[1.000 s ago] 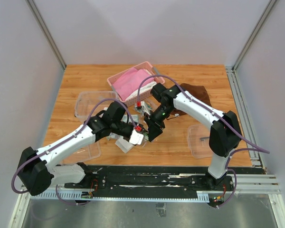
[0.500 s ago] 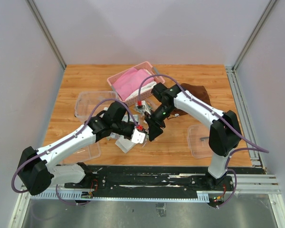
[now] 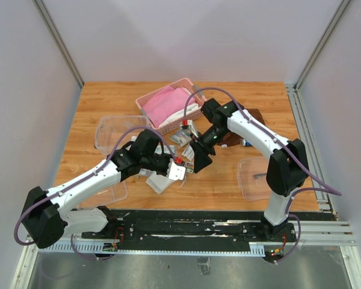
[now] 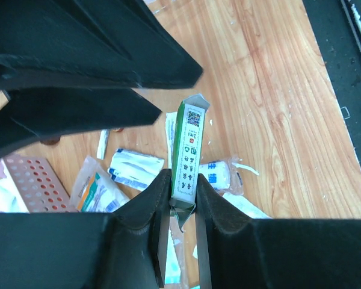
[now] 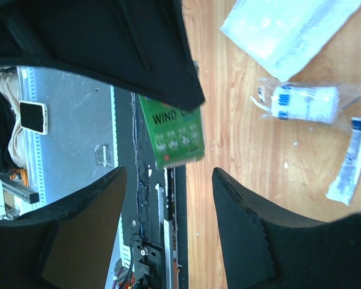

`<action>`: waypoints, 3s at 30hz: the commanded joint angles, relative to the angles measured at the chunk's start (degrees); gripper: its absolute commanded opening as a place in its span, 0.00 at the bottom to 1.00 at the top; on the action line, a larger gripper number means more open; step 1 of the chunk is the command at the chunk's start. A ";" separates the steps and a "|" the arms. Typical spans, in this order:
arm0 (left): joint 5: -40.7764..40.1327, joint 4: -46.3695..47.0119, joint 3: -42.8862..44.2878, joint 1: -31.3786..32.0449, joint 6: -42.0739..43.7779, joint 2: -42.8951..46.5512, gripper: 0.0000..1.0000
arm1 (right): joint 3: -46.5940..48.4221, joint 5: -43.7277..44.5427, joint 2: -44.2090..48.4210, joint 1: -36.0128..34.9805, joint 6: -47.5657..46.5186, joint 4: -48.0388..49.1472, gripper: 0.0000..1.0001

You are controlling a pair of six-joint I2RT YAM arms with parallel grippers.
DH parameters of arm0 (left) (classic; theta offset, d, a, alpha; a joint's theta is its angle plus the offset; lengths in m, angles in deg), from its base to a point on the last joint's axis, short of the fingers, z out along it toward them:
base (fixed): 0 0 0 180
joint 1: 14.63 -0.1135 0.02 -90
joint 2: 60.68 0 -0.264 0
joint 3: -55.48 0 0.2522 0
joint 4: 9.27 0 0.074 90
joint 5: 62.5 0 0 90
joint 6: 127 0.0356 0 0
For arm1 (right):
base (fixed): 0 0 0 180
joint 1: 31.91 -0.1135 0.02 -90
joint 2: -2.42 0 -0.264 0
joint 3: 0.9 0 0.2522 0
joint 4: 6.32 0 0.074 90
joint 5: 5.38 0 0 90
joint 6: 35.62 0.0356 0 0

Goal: Organize the medicine kit
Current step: Place the medical item at the medicine box.

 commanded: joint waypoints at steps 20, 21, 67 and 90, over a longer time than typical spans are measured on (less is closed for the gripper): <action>8.66 -11.77 7.85 -37.97 10.63 0.79 0.21 | -13.10 -3.02 11.72 12.54 -0.87 8.24 0.61; 9.10 -11.96 8.25 -39.79 11.49 0.04 0.20 | -13.25 -3.09 11.72 12.69 -1.02 8.26 0.61; 8.74 -10.54 25.33 -46.04 23.91 -40.28 0.27 | -14.80 -1.28 9.44 13.89 -1.76 8.27 0.59; 6.66 -8.51 25.09 -46.04 20.24 -36.18 0.54 | -14.80 -1.67 8.69 13.89 -2.02 7.79 0.58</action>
